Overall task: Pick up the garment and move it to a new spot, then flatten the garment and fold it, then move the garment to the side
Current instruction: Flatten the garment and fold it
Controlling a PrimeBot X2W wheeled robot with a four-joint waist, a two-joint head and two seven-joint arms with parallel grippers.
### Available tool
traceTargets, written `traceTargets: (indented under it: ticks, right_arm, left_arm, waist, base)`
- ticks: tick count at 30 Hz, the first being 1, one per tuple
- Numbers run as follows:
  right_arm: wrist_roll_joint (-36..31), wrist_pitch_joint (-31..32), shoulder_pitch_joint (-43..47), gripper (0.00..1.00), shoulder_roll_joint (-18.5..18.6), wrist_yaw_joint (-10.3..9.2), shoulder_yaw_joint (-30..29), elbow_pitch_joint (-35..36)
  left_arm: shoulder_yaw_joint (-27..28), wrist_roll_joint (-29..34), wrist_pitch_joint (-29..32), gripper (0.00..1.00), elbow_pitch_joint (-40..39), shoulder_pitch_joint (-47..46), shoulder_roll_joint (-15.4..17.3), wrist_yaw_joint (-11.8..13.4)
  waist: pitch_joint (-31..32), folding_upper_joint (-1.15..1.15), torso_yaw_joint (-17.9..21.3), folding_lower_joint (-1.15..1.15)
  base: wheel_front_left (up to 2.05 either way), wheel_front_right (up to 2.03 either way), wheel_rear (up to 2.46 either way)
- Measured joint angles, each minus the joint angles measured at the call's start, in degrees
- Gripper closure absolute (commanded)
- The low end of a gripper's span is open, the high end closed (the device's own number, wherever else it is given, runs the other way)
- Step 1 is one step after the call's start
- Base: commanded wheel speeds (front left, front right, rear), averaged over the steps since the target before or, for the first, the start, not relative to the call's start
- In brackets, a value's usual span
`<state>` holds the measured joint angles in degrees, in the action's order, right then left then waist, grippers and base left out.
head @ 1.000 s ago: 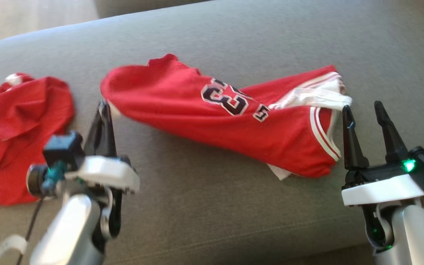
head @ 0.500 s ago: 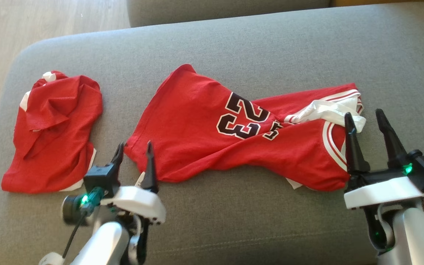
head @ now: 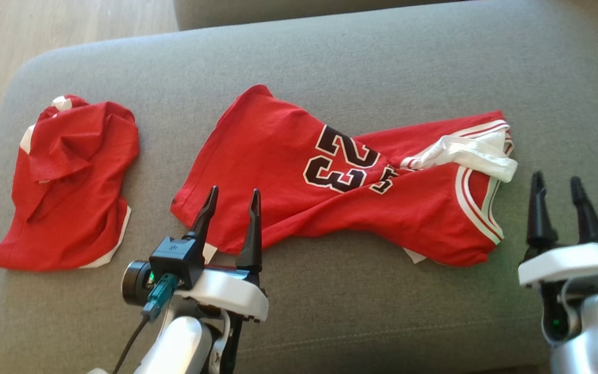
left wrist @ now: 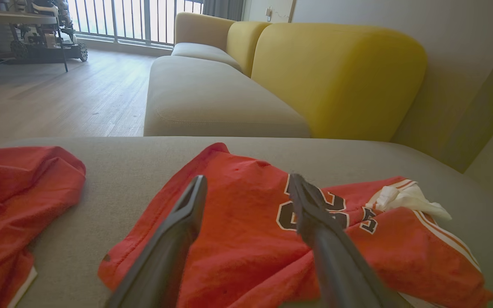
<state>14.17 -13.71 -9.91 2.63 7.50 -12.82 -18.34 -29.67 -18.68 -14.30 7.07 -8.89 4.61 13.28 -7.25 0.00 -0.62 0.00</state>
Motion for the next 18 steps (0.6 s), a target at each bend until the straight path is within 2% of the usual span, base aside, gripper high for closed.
traceTargets:
  ticks: [6,18]
  right_arm:
    - [8.2,0.0,-6.5,0.00,0.0,0.00,-2.6,-8.9]
    - [7.1,-0.3,-14.0,0.00,0.1,0.00,-5.6,-20.6]
  left_arm:
    - [1.3,2.2,0.0,0.00,0.5,0.5,-1.0,-2.3]
    - [2.9,4.0,0.0,0.00,0.5,0.3,-1.4,-4.0]
  waist:
    - [-1.7,0.00,-1.6,0.00]
    - [-5.6,0.00,-4.2,0.00]
  base:
    - [0.00,0.00,0.00]
    - [0.00,0.00,0.00]
